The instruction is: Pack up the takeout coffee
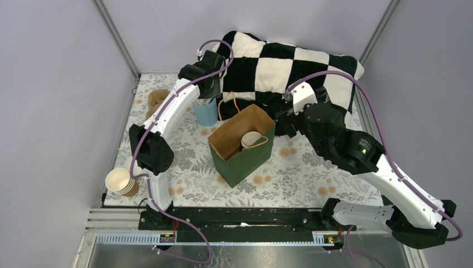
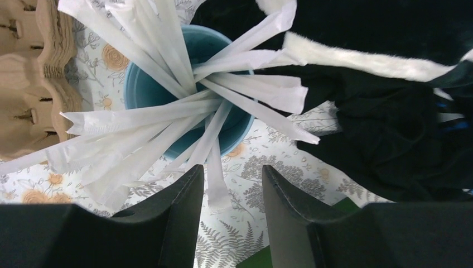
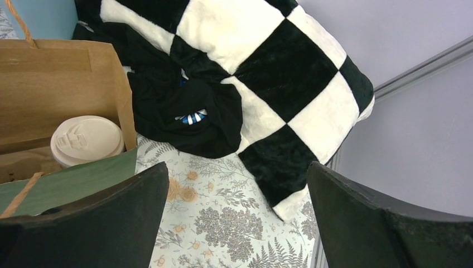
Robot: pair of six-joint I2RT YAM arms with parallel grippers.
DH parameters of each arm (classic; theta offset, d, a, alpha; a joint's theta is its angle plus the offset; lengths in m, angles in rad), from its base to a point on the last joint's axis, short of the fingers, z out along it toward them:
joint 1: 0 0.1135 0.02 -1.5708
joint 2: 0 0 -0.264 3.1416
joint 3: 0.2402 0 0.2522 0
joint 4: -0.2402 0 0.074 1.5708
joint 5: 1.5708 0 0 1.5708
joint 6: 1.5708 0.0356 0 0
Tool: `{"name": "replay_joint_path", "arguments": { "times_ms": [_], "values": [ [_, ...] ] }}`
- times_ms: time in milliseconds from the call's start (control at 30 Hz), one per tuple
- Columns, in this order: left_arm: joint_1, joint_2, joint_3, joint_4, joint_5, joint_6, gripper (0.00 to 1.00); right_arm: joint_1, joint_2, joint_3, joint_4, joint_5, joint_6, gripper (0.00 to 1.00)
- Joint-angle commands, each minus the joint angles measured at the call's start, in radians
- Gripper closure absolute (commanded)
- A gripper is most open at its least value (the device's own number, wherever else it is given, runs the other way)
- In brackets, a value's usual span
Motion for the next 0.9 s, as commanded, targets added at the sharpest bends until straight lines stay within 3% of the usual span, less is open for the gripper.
{"name": "replay_joint_path", "arguments": {
  "times_ms": [0,100,233,600,733,867],
  "values": [
    [-0.013,-0.003,0.013,-0.026,-0.085,0.003,0.53,-0.008,0.005,0.039,0.018,-0.013,0.006,0.00],
    [-0.013,0.000,0.000,-0.025,-0.086,0.011,0.55,-0.007,0.012,0.042,0.009,-0.018,0.011,0.00],
    [-0.013,0.017,-0.001,-0.025,-0.066,0.007,0.66,-0.007,0.017,0.049,0.003,-0.027,0.012,0.00],
    [-0.013,0.012,-0.040,-0.025,-0.096,0.023,0.64,-0.007,0.016,0.040,0.003,-0.040,0.021,0.00],
    [-0.013,0.018,-0.035,-0.025,-0.117,0.029,0.74,-0.007,0.013,0.040,0.002,-0.044,0.023,0.00],
    [-0.012,0.019,0.017,-0.035,-0.141,0.047,0.94,-0.008,0.008,0.038,0.004,-0.055,0.032,0.00]
  ]
}}
